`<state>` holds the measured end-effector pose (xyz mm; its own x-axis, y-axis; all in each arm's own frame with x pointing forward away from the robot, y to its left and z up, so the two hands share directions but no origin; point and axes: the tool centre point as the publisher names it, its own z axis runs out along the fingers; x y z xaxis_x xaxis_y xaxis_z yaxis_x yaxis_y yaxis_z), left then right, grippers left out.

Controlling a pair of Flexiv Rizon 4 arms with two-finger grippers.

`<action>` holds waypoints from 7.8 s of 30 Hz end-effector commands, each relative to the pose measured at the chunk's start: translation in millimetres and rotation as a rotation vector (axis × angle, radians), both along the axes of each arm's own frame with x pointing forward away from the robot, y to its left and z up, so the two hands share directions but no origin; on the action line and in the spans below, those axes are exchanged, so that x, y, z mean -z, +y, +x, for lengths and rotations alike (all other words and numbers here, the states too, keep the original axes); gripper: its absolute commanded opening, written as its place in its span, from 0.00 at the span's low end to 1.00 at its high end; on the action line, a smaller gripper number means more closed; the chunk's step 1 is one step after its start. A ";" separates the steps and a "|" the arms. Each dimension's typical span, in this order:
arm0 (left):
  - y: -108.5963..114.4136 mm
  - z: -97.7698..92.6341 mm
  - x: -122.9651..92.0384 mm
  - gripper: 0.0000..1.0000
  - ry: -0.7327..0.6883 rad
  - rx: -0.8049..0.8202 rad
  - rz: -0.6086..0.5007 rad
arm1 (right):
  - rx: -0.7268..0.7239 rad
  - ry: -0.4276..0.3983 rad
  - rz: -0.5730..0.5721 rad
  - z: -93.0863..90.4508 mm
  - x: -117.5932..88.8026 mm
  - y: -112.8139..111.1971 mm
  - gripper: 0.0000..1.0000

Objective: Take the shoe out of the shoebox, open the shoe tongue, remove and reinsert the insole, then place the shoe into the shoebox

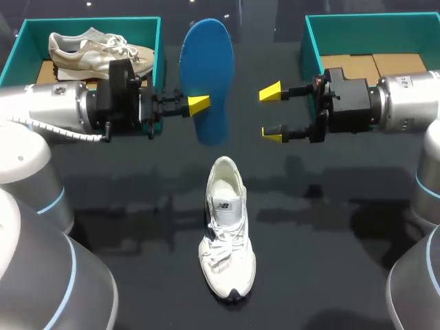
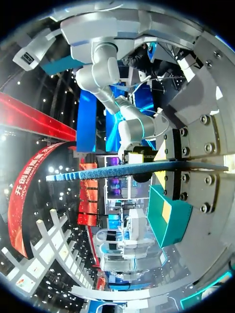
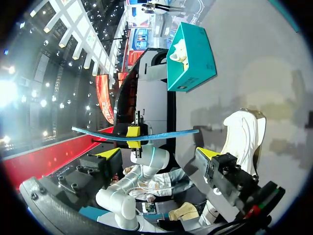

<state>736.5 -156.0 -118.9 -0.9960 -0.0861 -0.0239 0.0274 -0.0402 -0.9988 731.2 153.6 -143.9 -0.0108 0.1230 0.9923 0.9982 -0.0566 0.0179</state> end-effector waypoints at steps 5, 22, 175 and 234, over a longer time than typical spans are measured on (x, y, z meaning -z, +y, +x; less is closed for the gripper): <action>-0.8 6.2 5.2 0.00 -0.619 -0.113 0.035 | 0.001 0.000 -0.003 0.0 0.1 1.8 1.00; -0.2 5.3 13.1 0.00 -0.806 -0.079 0.018 | 0.001 0.000 -0.003 0.0 0.1 1.8 1.00; 68.2 9.3 80.9 1.00 -0.354 0.442 0.885 | -0.161 -0.485 -0.145 36.9 22.5 48.3 0.00; 46.3 9.4 218.0 1.00 -0.108 0.203 1.126 | -0.163 -0.722 -0.072 46.2 111.9 73.9 0.00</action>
